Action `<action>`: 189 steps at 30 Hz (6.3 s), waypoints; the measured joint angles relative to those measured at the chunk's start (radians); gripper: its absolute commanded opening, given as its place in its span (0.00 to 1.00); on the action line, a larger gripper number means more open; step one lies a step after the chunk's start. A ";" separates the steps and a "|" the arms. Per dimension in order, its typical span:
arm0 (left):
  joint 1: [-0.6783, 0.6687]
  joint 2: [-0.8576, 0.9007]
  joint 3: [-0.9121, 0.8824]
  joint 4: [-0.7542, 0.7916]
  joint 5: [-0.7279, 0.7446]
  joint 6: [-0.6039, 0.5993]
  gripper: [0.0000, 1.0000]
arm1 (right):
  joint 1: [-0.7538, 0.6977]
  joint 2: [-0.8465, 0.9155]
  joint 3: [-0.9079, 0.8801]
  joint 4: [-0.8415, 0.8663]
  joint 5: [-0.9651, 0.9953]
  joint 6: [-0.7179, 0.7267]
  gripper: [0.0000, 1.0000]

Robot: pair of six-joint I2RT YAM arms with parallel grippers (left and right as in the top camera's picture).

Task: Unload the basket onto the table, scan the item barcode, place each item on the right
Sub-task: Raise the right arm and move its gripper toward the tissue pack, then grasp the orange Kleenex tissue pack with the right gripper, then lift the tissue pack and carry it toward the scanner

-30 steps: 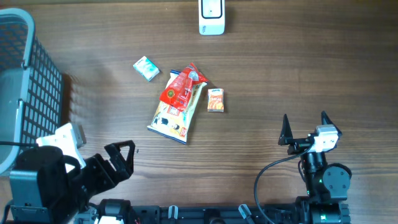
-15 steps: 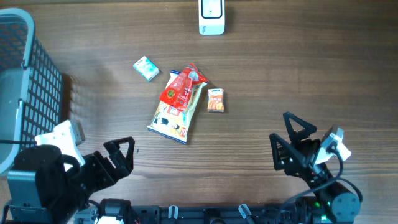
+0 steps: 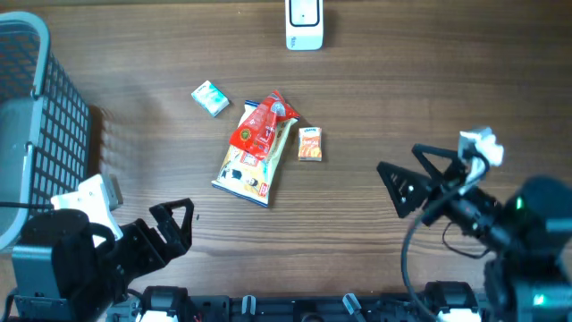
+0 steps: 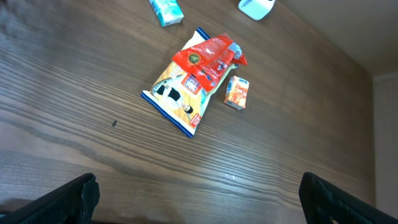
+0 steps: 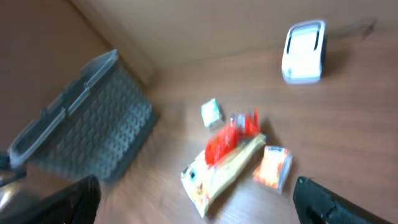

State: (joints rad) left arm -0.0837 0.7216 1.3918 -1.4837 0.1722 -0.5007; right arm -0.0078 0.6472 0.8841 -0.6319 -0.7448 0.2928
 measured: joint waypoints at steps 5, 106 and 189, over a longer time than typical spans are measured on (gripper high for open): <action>0.000 0.000 0.000 0.000 0.000 0.000 1.00 | 0.060 0.210 0.068 -0.146 -0.105 -0.132 1.00; 0.000 0.000 0.000 0.000 0.000 -0.003 1.00 | 0.500 0.961 0.095 0.264 0.510 -0.005 0.80; 0.000 0.000 0.000 0.000 0.000 -0.003 1.00 | 0.040 1.405 0.306 0.996 -0.815 0.649 0.04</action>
State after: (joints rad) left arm -0.0837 0.7216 1.3918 -1.4841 0.1722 -0.5037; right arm 0.0319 2.0518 1.1900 0.3645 -1.5597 0.9413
